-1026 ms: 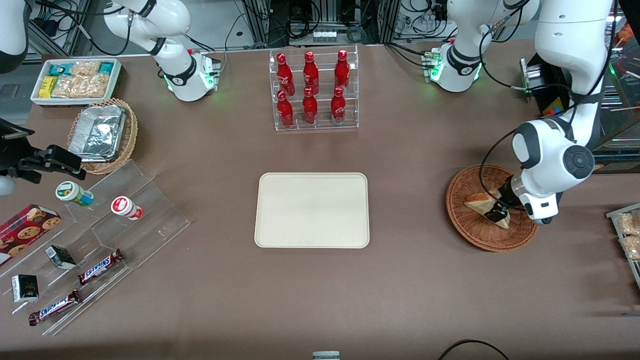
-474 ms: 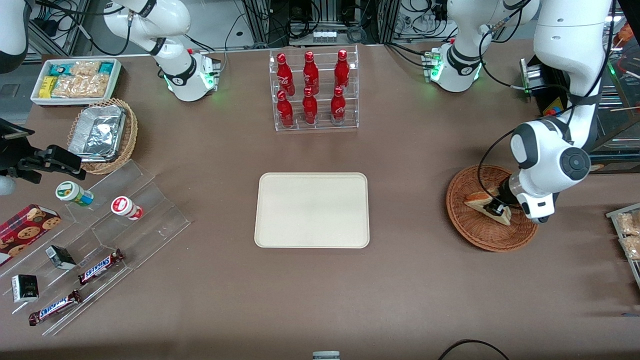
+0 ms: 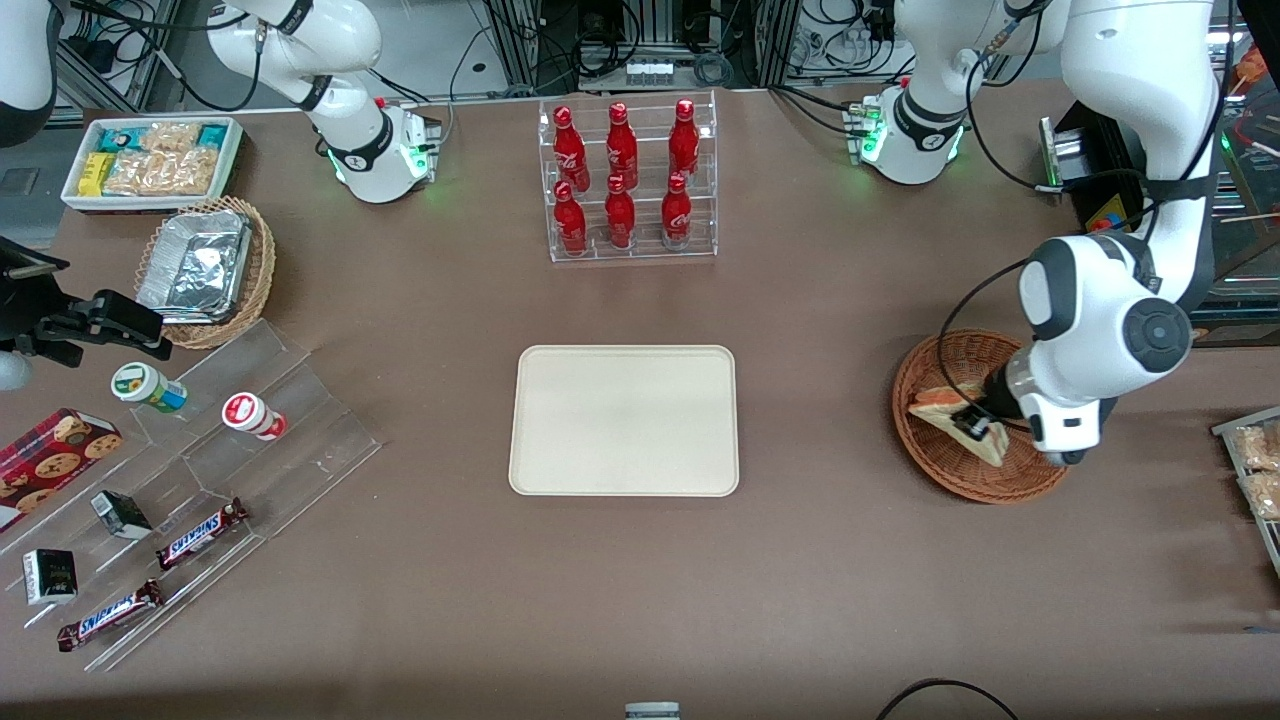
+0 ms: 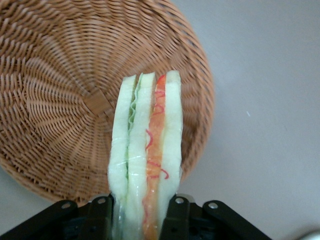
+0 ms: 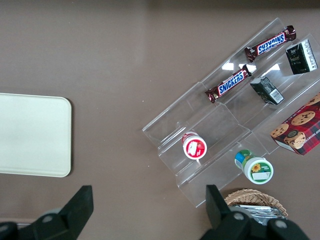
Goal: Place sandwich from basket to tray
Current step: 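Lift the sandwich and carry it over the white tray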
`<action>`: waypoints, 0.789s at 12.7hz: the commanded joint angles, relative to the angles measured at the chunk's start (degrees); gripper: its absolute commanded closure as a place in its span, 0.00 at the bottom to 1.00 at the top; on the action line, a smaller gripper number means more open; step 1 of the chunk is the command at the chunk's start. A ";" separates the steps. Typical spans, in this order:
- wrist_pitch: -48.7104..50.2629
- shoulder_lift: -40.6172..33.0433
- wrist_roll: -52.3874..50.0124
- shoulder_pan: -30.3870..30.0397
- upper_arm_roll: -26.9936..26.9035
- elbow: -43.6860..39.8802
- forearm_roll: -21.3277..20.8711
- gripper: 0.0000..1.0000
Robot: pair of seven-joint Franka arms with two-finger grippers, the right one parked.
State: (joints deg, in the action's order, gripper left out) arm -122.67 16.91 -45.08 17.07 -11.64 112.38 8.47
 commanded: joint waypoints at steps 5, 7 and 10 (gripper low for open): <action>7.18 6.53 2.81 16.75 0.91 -13.73 -3.11 0.68; 7.27 10.32 2.89 18.34 2.85 -16.92 -1.88 0.68; 5.08 13.31 3.51 18.52 7.67 -18.15 -2.05 0.67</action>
State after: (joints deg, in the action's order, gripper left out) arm -117.38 27.44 -43.20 35.79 -5.94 97.55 5.95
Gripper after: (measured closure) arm 0.674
